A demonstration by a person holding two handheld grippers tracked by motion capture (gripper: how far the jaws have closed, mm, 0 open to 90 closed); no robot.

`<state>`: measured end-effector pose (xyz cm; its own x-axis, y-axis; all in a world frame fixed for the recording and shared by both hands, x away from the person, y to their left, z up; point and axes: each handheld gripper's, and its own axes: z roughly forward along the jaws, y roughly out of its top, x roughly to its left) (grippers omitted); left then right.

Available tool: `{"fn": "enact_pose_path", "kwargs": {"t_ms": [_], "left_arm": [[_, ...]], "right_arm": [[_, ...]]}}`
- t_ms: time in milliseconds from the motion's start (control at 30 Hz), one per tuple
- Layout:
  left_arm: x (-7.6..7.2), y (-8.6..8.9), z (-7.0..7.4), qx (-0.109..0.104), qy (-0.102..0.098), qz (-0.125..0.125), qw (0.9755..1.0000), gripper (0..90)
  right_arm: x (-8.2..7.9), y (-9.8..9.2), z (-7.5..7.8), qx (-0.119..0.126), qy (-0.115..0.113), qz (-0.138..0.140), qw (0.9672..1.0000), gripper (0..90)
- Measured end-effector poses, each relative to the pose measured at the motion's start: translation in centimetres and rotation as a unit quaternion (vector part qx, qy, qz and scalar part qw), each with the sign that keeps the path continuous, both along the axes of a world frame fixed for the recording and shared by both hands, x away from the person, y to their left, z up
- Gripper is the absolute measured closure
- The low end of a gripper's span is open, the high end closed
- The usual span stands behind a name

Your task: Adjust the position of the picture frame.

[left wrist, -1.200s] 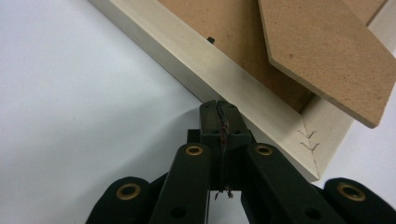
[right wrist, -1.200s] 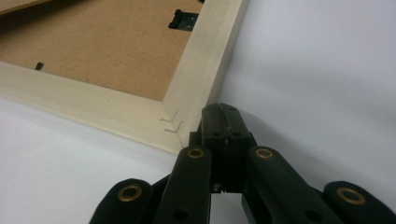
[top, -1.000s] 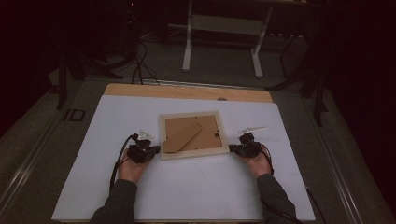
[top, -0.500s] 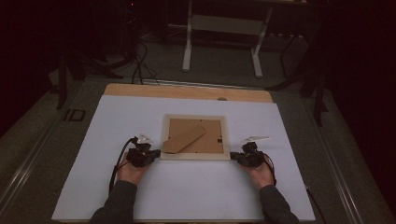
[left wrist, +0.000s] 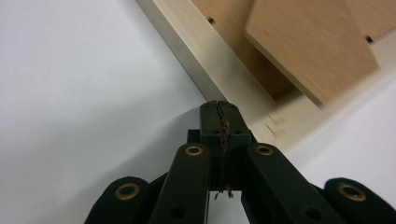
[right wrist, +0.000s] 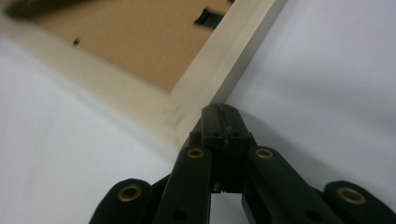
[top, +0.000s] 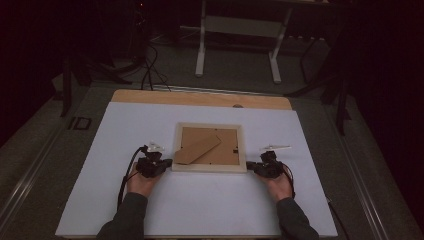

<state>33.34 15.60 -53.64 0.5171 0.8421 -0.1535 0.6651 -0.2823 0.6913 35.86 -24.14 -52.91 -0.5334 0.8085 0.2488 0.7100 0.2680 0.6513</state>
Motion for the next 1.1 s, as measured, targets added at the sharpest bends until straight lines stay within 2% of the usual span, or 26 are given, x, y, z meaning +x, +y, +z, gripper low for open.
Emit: {"fn": "enact_pose_path", "kwargs": {"t_ms": [167, 233, 333, 367, 500, 567, 633, 733, 833, 1100], "left_arm": [[1.1, 0.1, -0.1, -0.011, -0.001, 0.008, 0.9999, 90.0], [1.8, 0.0, -0.1, -0.007, -0.002, 0.015, 0.9999, 90.0], [2.4, -0.1, -0.1, -0.01, -0.002, 0.023, 0.9997, 90.0], [3.0, 0.1, -0.2, -0.024, 0.003, 0.031, 0.9992, 90.0], [3.7, 0.5, -0.5, -0.067, 0.021, 0.05, 0.9963, 90.0], [3.7, 0.6, -0.6, -0.08, 0.03, 0.052, 0.995, 90.0], [3.8, 1.0, -0.7, -0.1, 0.041, 0.053, 0.9927, 90.0], [3.6, 1.4, -0.9, -0.119, 0.047, 0.055, 0.9902, 90.0], [3.4, 1.5, -1.0, -0.12, 0.046, 0.055, 0.9902, 90.0], [2.2, 1.6, -0.7, -0.103, 0.046, 0.059, 0.9918, 90.0]], "right_arm": [[1.6, 0.3, 0.0, 0.011, 0.003, -0.028, 0.9995, 90.0], [2.8, 0.6, -0.2, 0.009, 0.008, -0.045, 0.9989, 90.0], [3.3, 0.6, -0.2, 0.014, 0.011, -0.052, 0.9985, 90.0], [3.6, 0.6, -0.2, 0.015, 0.012, -0.056, 0.9983, 90.0], [4.3, 0.4, -0.4, 0.037, 0.026, -0.065, 0.9968, 90.0], [4.4, 0.3, -0.4, 0.043, 0.031, -0.065, 0.9965, 90.0], [4.3, 0.3, -0.4, 0.045, 0.034, -0.065, 0.9963, 90.0], [4.1, 0.3, -0.4, 0.045, 0.035, -0.056, 0.9968, 90.0], [3.7, 0.3, -0.4, 0.046, 0.034, -0.051, 0.9971, 90.0], [2.9, 0.6, -0.5, 0.042, 0.031, -0.04, 0.9979, 90.0]]}}
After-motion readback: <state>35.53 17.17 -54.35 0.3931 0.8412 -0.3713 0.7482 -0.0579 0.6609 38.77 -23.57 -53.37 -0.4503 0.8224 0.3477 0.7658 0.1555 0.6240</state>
